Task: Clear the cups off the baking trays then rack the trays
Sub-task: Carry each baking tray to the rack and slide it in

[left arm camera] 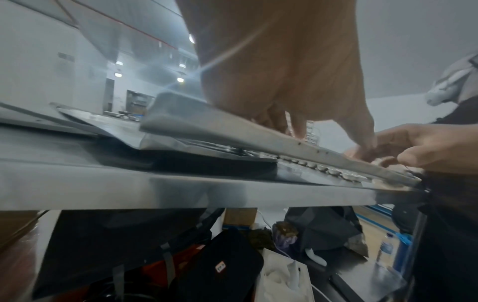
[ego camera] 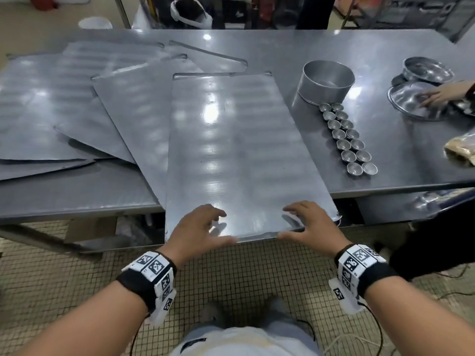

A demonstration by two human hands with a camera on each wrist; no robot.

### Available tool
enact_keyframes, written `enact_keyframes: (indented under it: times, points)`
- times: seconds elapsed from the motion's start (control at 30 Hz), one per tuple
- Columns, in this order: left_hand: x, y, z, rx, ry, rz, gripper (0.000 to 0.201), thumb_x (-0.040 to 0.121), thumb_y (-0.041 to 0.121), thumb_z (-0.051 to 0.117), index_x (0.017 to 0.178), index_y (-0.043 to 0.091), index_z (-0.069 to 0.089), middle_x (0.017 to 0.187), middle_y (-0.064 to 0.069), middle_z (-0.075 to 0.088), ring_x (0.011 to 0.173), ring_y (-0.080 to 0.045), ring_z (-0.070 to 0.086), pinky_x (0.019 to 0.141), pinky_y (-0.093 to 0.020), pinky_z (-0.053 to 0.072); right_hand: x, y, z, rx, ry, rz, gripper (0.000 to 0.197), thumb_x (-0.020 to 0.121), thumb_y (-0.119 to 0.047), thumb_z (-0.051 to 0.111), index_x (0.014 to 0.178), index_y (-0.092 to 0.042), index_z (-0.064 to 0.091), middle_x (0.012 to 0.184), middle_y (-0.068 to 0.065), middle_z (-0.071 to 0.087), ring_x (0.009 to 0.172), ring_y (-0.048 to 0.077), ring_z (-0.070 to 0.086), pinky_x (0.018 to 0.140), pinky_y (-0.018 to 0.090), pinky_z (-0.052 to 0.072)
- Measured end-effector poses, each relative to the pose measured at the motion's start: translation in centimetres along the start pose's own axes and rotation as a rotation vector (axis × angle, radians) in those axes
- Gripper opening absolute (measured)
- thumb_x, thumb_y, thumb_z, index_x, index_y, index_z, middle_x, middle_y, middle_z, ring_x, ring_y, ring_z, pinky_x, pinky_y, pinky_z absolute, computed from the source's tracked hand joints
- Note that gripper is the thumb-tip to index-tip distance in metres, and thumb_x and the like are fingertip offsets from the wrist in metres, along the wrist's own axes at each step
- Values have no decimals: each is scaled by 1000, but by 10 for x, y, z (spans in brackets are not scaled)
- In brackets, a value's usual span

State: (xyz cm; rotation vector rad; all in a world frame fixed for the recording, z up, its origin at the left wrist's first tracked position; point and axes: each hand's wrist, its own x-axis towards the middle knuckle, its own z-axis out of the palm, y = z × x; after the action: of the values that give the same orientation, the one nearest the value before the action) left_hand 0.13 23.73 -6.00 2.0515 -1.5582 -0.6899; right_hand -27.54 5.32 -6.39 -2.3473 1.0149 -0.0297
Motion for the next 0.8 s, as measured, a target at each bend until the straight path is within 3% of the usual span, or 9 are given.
enact_keyframes:
  times: [0.07,0.17,0.27,0.33,0.43,0.53,0.67,0.73,0.8]
  points:
    - [-1,-8,-9,19,160,-93,73,75,77,65,130,30,57,124,14,49,109,-4,51,97,-28,46,5,11,-5,6,152,85,80,68,-88,58,130,-36,57,133,-11,53,126,11,46,109,40,40]
    - [-6,-22,-19,100,385,-349,72,83,70,62,137,22,53,136,-2,45,127,-21,42,106,-42,42,16,29,-18,-5,322,277,71,81,-69,64,135,-24,56,140,2,52,132,23,44,112,48,37]
    - [-10,-31,-21,-120,380,-623,75,87,65,63,142,16,45,144,-11,47,129,-29,48,102,-43,44,35,51,-28,216,299,447,75,89,-57,65,147,-14,44,148,13,47,133,30,47,111,45,38]
    - [-9,-29,-21,-297,370,-732,74,89,61,63,141,12,42,142,-13,52,119,-28,55,99,-42,48,49,64,-32,354,251,516,74,92,-53,64,148,-10,41,146,16,50,131,33,51,110,45,40]
    - [-7,-33,-17,-386,422,-759,60,92,51,66,134,14,46,133,-11,58,103,-21,55,94,-43,52,58,80,-31,369,190,495,53,94,-44,65,130,-7,59,126,13,66,111,30,62,100,40,47]
    - [-13,-36,-13,-420,454,-751,46,88,50,71,119,27,46,120,-4,60,104,-25,62,93,-51,55,58,97,-27,468,187,456,41,92,-39,69,119,-10,64,108,9,71,97,29,68,90,41,53]
    - [-30,-28,-4,-417,436,-777,55,86,48,74,124,20,44,119,-1,55,109,-23,59,95,-43,52,45,112,-33,630,158,415,29,90,-18,74,113,-3,62,102,15,71,84,26,67,72,34,52]
    - [-37,-22,2,-394,386,-792,59,85,57,72,125,21,46,114,3,58,103,-21,63,89,-46,56,40,119,-35,632,116,378,21,91,-15,72,108,-6,65,101,12,73,87,24,69,72,33,52]
    - [-40,-18,10,-383,320,-786,54,86,61,68,119,23,51,108,7,63,96,-17,66,81,-43,58,39,124,-35,633,100,322,21,92,-26,71,109,-13,67,104,4,74,96,21,70,81,35,53]
